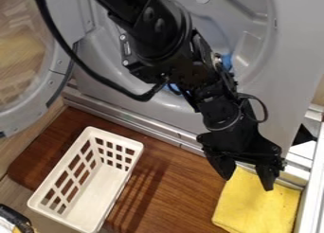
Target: Pick the white basket and put it beside the yellow cloth
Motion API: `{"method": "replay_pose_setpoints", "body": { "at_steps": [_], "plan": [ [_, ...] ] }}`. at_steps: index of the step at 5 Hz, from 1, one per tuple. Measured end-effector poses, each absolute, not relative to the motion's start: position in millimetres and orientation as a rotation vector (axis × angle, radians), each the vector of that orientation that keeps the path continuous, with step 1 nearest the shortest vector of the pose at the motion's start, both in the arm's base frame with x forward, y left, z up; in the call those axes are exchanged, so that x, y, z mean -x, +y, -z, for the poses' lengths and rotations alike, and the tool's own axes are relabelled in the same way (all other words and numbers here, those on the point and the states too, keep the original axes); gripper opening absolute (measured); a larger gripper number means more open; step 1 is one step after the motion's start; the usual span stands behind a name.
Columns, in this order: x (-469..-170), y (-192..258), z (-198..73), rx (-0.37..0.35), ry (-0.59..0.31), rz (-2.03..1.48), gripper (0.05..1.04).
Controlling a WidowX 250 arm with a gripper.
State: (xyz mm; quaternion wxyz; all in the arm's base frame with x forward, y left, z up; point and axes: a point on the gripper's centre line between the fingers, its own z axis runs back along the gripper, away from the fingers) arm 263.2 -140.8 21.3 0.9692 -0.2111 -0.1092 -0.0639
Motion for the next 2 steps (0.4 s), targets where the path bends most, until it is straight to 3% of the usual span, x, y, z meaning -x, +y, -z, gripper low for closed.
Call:
{"method": "replay_pose_setpoints", "body": {
  "at_steps": [1,2],
  "plan": [
    [-258.7,-138.3,-14.6,0.413,-0.197,0.122,0.998],
    [-244.8,-124.7,-14.4,0.355,-0.186,0.129,0.998]
  ]
}}
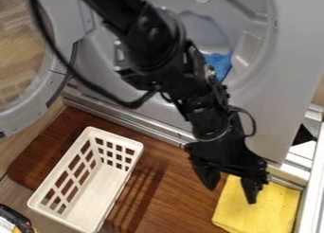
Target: Pick the white basket and put it beside the yellow cloth
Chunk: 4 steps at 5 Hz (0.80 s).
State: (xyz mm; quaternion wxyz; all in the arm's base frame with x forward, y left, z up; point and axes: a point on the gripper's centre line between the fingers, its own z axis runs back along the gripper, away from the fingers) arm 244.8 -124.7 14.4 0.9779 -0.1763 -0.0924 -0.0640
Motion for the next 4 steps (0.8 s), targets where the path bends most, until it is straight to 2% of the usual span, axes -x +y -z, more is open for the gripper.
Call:
{"method": "replay_pose_setpoints", "body": {
  "at_steps": [1,3,4],
  "plan": [
    [-238.5,-105.5,-24.8,0.316,-0.212,0.12,0.998],
    [-218.6,-58.3,-42.1,0.08,-0.208,0.056,0.998],
    [-207.2,-38.8,-35.3,0.008,-0.192,-0.002,0.998]
  ]
}}
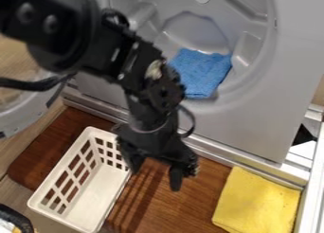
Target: Pick the white basket and put it beside the yellow cloth
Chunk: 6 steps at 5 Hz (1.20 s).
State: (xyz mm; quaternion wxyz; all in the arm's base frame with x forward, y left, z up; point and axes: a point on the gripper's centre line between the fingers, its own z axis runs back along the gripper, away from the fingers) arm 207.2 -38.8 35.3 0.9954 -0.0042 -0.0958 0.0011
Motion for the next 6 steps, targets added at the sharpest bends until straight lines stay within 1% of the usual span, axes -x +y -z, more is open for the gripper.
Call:
{"method": "replay_pose_setpoints", "body": {
  "at_steps": [1,2,3,4,5,6],
  "plan": [
    [-202.4,-21.4,-20.6,-0.014,-0.167,-0.07,0.998],
    [-193.1,-7.8,1.3,-0.011,-0.137,-0.137,0.998],
    [-195.2,1.2,18.1,0.02,-0.124,-0.147,0.998],
    [-194.8,6.1,30.6,-0.011,-0.1,-0.166,0.951],
    [-197.7,9.0,40.7,-0.037,-0.098,-0.158,0.664],
    [-200.6,3.3,40.6,-0.058,-0.109,-0.137,0.349]
  ]
}}
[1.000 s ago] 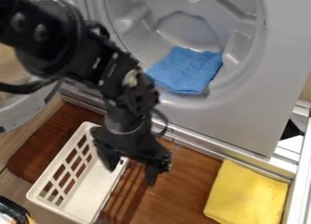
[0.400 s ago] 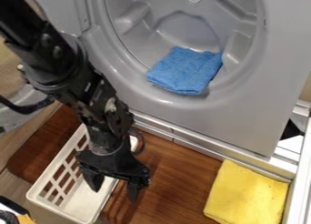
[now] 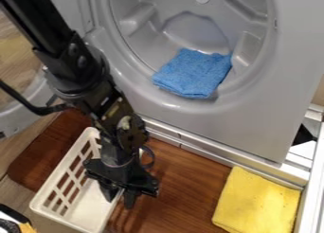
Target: Pick the white basket and put it beside the yellow cloth
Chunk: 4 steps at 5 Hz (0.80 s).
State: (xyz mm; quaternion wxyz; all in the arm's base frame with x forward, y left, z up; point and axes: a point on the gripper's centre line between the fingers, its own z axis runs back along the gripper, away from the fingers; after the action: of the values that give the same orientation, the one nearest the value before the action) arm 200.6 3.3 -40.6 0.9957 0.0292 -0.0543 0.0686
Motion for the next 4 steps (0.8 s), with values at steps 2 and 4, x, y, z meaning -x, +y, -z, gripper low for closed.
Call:
{"method": "replay_pose_setpoints", "body": {
  "at_steps": [2,4],
  "plan": [
    [-199.5,-5.6,39.1,-0.044,-0.097,-0.14,0.114],
    [-194.9,0.4,-1.2,-0.004,-0.107,0.038,0.095]
  ]
}}
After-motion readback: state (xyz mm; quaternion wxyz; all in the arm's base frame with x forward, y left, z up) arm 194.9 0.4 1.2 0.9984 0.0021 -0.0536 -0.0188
